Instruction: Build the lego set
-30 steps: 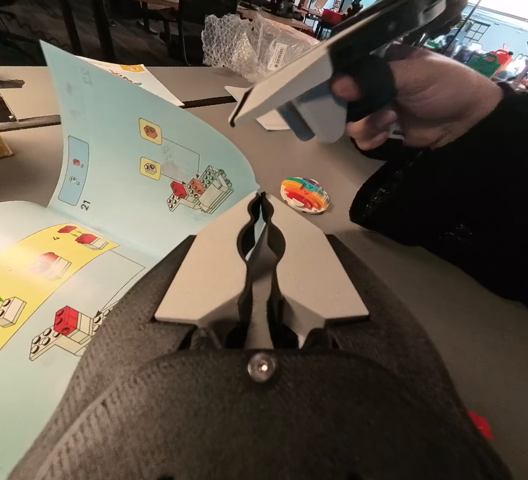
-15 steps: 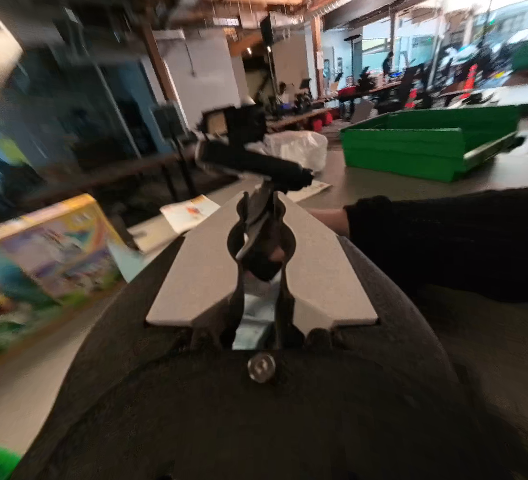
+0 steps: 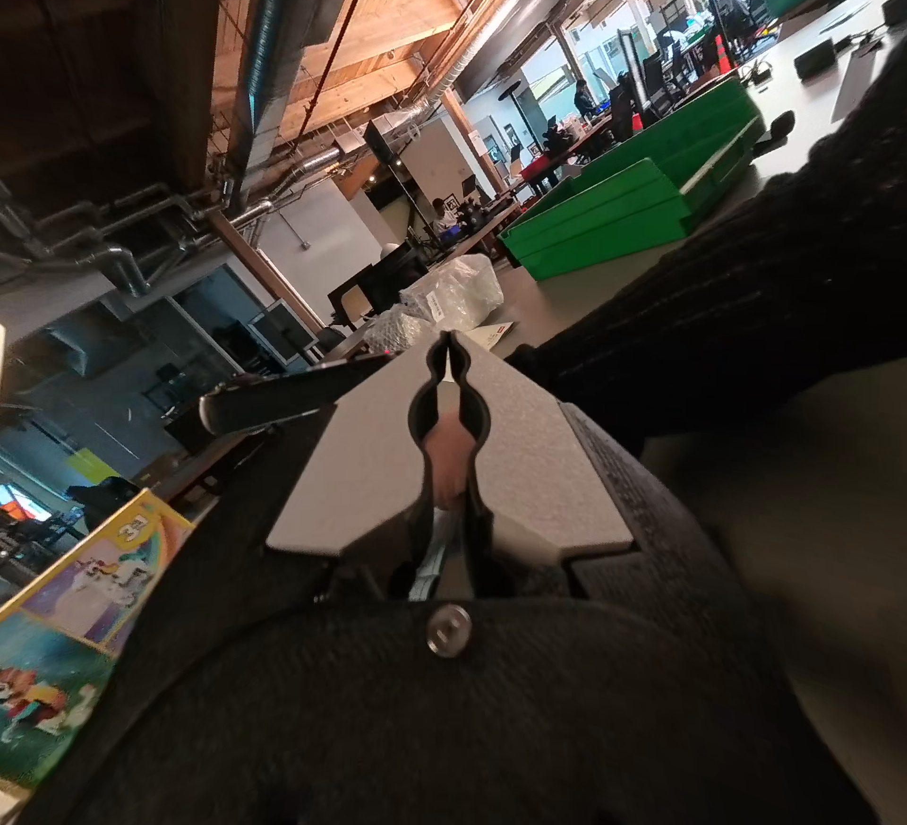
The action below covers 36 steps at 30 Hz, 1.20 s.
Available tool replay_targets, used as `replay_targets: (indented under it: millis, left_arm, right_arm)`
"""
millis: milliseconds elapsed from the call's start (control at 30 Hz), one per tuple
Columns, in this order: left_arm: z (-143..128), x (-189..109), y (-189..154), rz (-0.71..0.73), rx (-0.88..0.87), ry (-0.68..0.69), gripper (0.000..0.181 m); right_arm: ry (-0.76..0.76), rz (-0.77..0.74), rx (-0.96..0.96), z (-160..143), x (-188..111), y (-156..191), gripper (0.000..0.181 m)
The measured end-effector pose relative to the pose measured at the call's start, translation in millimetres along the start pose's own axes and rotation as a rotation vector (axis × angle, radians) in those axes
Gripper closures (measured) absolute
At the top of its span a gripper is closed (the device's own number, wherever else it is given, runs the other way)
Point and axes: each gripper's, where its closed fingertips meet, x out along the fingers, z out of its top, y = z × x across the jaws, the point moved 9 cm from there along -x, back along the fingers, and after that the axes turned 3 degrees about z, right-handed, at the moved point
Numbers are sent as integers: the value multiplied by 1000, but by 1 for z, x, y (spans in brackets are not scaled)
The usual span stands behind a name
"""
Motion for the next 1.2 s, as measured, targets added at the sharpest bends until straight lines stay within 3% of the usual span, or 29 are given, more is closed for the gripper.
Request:
replay_targets:
  millis: [33, 300, 767, 1000, 1067, 1200]
  left_arm:
    - [-2, 0, 1, -5, -12, -1, 181]
    - [-17, 3, 0, -46, -27, -15, 179]
    - [-10, -4, 4, -29, -49, -105, 181]
    - [-10, -6, 16, 38, -77, -118, 172]
    - [-11, -7, 20, 63, -71, -119, 171]
    - [-12, -13, 42, 196, -57, -144, 152]
  right_arm:
    - [0, -8, 2, -1, -1, 0, 181]
    - [-11, -14, 92, -9, -13, -12, 181]
    - [-6, -123, 107, -47, -60, -23, 181]
    - [-5, -185, 44, -62, -80, -19, 181]
    - [-89, -284, -67, -59, -87, -13, 177]
    - [-475, -611, -518, -41, -127, 19, 177]
